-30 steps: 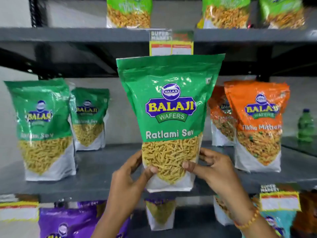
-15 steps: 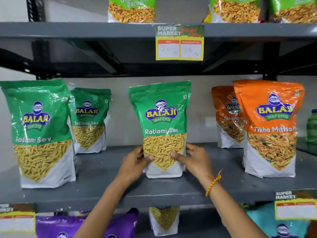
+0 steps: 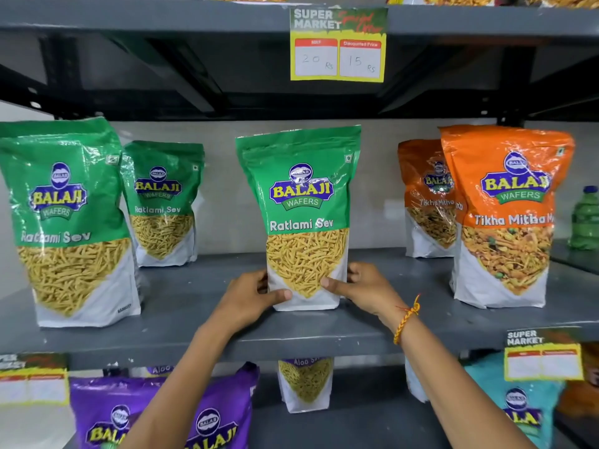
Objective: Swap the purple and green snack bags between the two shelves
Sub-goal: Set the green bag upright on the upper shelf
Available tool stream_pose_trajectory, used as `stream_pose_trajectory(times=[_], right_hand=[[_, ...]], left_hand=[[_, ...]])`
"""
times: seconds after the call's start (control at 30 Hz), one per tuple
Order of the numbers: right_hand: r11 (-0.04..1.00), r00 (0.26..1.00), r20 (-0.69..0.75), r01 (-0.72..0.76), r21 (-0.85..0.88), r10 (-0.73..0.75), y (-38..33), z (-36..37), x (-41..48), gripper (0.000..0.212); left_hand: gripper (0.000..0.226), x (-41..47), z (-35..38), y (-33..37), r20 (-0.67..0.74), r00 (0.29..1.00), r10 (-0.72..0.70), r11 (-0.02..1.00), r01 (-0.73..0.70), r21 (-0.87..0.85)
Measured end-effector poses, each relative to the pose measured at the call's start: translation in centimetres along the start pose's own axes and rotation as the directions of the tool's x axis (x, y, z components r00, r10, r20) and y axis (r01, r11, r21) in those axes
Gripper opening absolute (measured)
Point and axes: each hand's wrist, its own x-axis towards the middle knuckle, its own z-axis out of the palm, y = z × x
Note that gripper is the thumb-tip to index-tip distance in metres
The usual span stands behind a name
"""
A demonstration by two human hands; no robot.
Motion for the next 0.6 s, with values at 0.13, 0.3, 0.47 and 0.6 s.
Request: stream_pose_trajectory(times=[0.13,0.3,0.47,0.6], right_hand=[[0.998,1.0,-0.026,-0.007,-0.058,0.006,-0.3,-0.1,-0.8,0.035],[0.996,0.999,-0.03,-0.02,-0.086,0.018,-0.5,-0.3,-1.9,0.04],[0.995,0.999,-0.038,-0.007,-0.101,0.003,-0.7,-0.2,-2.2,0.037],[0.995,0.999,-0.007,-0.043,-0.094,0.042,-0.9,-0.1,-2.3,0.042]], left_hand=[[0.032,-0.6,-0.1,0.5,0.008,1.0,-0.002,1.0,0.002,0.02],[0.03,-1.4,-0.1,1.0,0.008,1.0,0.007,0.998,-0.008,0.057],[0.037,-1.9,0.1,1.5,-0.007,1.0,-0.01,0.996,0.01,0.09],[0.037,-2.3,0.1,2.1,0.016,0.999,-0.033,0.992,0.031,0.118]])
